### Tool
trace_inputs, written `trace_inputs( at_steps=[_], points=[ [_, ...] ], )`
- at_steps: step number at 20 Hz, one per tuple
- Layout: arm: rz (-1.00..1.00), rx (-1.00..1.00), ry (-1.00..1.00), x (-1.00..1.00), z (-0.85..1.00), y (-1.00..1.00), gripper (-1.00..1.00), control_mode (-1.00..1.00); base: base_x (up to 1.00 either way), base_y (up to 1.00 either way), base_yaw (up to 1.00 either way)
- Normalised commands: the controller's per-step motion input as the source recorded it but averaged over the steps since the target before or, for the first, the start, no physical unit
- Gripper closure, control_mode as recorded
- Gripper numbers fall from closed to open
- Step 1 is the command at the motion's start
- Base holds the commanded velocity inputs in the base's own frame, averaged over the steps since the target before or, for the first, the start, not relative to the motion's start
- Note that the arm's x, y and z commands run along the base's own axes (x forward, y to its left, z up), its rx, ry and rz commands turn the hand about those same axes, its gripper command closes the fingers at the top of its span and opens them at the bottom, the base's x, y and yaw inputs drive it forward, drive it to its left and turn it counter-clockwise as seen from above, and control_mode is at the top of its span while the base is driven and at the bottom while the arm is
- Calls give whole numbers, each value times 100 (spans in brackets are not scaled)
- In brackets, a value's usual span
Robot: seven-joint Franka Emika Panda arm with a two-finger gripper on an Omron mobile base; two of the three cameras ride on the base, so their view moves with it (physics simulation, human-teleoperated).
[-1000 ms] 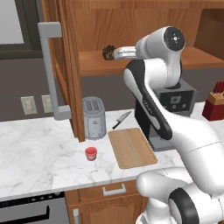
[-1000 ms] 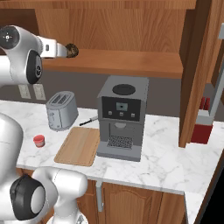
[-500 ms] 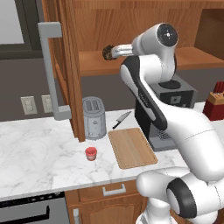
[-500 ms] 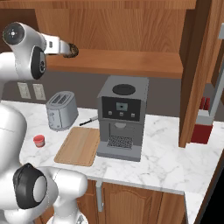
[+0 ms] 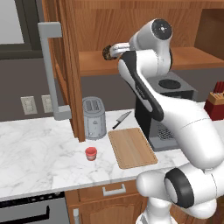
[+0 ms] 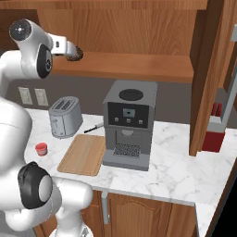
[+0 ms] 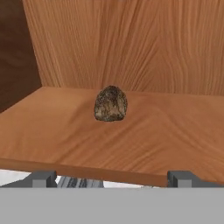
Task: Pick the bread, place it on the cutting board, pick the jam, place it on the counter, and close the cabinet.
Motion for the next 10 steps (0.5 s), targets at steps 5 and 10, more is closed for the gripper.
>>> trace_inputs(
  at_steps=[5,10],
  points=[
    [0,-1,6,26,-2,5,-100,-100,0,0,0],
    [0,-6,1,31,-21,10,-100,-100,0,0,0]
  ],
)
